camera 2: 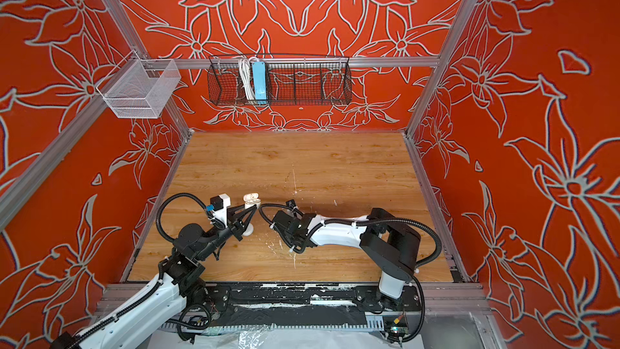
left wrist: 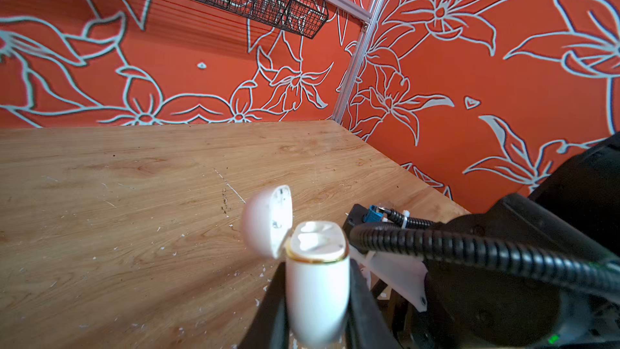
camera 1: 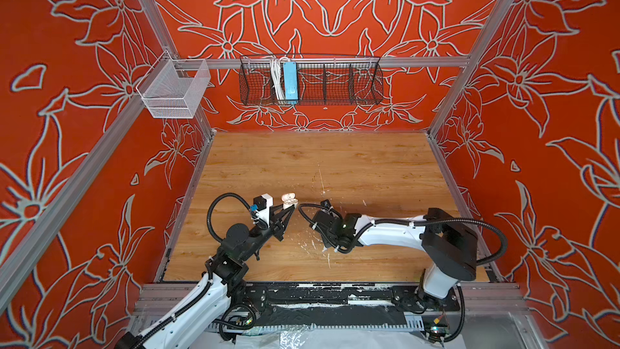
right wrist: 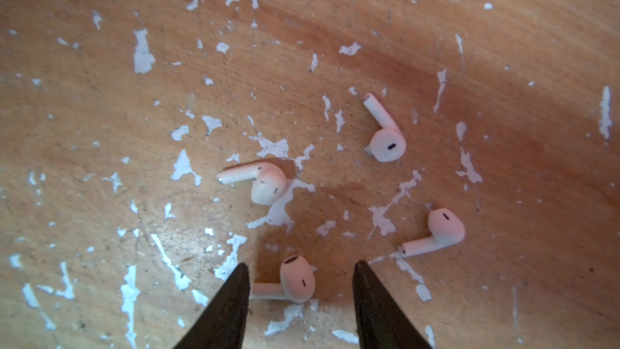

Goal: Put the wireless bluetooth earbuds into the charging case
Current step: 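Lower the right gripper toward the nearest white earbud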

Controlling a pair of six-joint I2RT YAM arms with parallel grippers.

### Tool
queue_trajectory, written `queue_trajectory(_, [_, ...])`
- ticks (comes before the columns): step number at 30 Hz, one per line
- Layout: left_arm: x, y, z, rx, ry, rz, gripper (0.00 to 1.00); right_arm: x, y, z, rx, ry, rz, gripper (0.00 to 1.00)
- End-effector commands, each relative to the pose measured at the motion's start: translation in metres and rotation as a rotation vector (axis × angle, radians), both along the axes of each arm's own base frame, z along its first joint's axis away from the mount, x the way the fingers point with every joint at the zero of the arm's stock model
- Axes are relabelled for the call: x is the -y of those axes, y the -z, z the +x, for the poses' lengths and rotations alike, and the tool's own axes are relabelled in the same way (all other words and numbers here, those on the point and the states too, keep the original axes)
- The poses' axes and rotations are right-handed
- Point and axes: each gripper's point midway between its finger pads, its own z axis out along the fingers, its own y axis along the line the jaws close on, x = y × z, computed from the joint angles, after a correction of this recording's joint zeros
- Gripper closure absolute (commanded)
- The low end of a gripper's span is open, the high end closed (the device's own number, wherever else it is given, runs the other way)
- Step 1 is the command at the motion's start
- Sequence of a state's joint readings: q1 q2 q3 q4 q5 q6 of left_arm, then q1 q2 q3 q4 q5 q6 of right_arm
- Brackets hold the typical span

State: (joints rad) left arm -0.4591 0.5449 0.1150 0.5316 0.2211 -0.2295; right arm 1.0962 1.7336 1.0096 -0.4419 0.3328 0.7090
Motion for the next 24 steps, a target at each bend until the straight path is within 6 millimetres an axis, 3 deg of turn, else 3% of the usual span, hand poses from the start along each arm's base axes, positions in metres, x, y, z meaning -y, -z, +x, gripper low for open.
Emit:
queue_trajectory(1, [0.001,-0.021,0.000,0.047,0.006,-0.023,1.00,0.003,0.005,-0.001,-0.003,0.004,-0.055,0.47])
queue_trajectory(8, [0.002,-0.023,-0.001,0.050,0.011,-0.025,1.00,0.007,0.011,-0.005,-0.013,0.000,-0.104,0.47])
queue_trajectory(13, [-0.001,-0.027,-0.004,0.066,0.003,-0.028,1.00,0.022,0.010,-0.008,-0.002,0.015,-0.162,0.48])
queue_trajectory(20, [-0.003,-0.030,-0.006,0.078,-0.005,-0.031,1.00,0.044,0.001,-0.010,0.035,0.049,-0.193,0.49])
queue_trajectory(24, [-0.005,-0.030,-0.006,0.079,-0.011,-0.031,1.00,0.045,-0.003,-0.011,0.046,0.046,-0.155,0.49])
